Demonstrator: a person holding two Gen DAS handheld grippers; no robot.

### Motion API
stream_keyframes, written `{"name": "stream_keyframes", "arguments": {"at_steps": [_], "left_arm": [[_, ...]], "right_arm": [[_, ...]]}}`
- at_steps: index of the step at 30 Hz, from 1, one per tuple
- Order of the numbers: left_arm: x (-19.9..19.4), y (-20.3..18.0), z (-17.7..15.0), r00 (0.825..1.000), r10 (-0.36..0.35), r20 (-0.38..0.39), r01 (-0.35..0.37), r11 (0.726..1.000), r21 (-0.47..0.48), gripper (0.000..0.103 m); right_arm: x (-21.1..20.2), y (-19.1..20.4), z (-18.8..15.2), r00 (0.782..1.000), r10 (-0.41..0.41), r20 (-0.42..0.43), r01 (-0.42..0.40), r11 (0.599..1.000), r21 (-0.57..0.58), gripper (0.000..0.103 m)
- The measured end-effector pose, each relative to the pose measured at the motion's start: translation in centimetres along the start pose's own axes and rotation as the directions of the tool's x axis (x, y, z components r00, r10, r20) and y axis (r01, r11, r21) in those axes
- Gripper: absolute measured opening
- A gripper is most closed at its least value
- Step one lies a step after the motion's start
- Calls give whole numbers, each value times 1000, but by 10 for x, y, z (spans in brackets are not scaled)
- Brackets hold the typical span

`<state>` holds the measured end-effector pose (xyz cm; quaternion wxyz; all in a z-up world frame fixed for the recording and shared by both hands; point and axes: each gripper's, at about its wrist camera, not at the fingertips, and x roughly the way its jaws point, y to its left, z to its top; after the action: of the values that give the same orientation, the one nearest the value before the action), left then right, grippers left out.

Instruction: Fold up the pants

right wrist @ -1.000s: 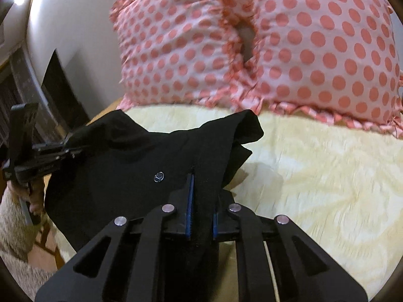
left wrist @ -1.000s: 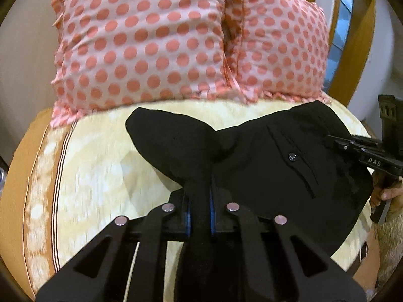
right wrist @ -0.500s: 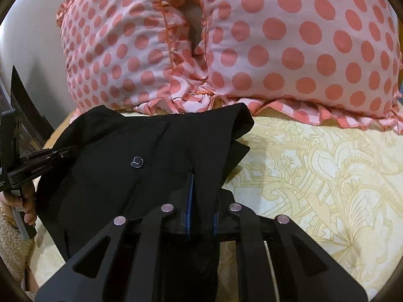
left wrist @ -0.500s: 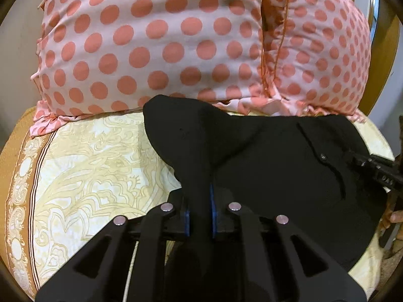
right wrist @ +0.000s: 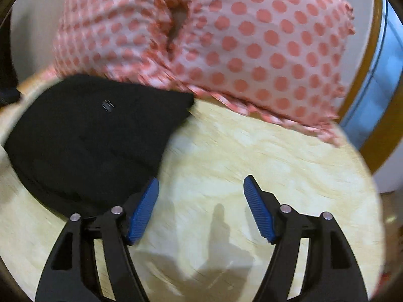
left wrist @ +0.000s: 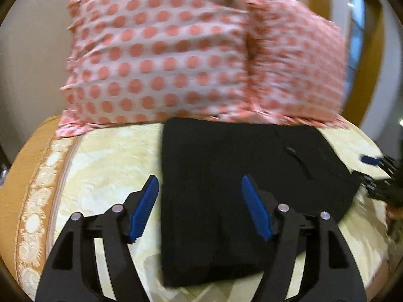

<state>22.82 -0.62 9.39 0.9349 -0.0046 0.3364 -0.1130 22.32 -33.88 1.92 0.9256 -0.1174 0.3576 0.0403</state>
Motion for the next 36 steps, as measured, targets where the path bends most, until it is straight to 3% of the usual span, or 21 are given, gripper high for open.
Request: {"name": "stream_keyframes", "arguments": {"at_steps": [4,7,9,14,16,18,20,23,25,28,31,33,36], "left_arm": [[7,-24,-7,998,-48,-38,50,997,58,72],[23,-32,-14,995,-45,-84,51,996,71,72],[29,-32,-20,993,-51,-106,57,997,54,72],[32,-32,-34,990,-33,-138,41,998,51,74],[35,-32,-36,989,-25,-148,33,998,51,76],[39,-33,-36,987,-15,-162,23,999,48,77],[39,-33,-37,986,-8,-168,15,999,42,77],[40,-30,-39,983,-6,-185,12,999,30,77],[40,-29,-41,981,-7,-195,13,1000,26,78],[39,-32,-42,980,7,-200,0,999,39,79],[33,-33,-43,984,31,-178,-23,999,47,80],[20,-33,-47,989,53,-138,-47,998,47,87],[7,-33,-52,992,52,-119,-48,998,38,94]], "right_arm": [[19,2,-10,993,-57,-100,52,997,-51,71],[16,1,-10,995,-55,-87,52,998,-34,71],[6,1,-8,999,-10,-30,10,1000,-11,71],[-40,14,-7,992,-27,121,25,999,21,71],[-61,19,-6,979,15,204,-28,998,63,71],[-69,29,0,964,112,241,-132,989,70,71],[-61,51,9,958,208,199,-216,976,19,71],[-29,85,18,977,205,49,-202,977,-69,71],[-8,91,15,977,200,-74,-206,975,-78,71],[-2,81,16,962,254,-103,-258,966,-32,71],[-10,84,13,971,232,-64,-234,972,-35,71],[-23,82,8,977,213,-20,-214,976,-39,73],[-42,86,-3,962,271,6,-271,962,-24,79]]}}
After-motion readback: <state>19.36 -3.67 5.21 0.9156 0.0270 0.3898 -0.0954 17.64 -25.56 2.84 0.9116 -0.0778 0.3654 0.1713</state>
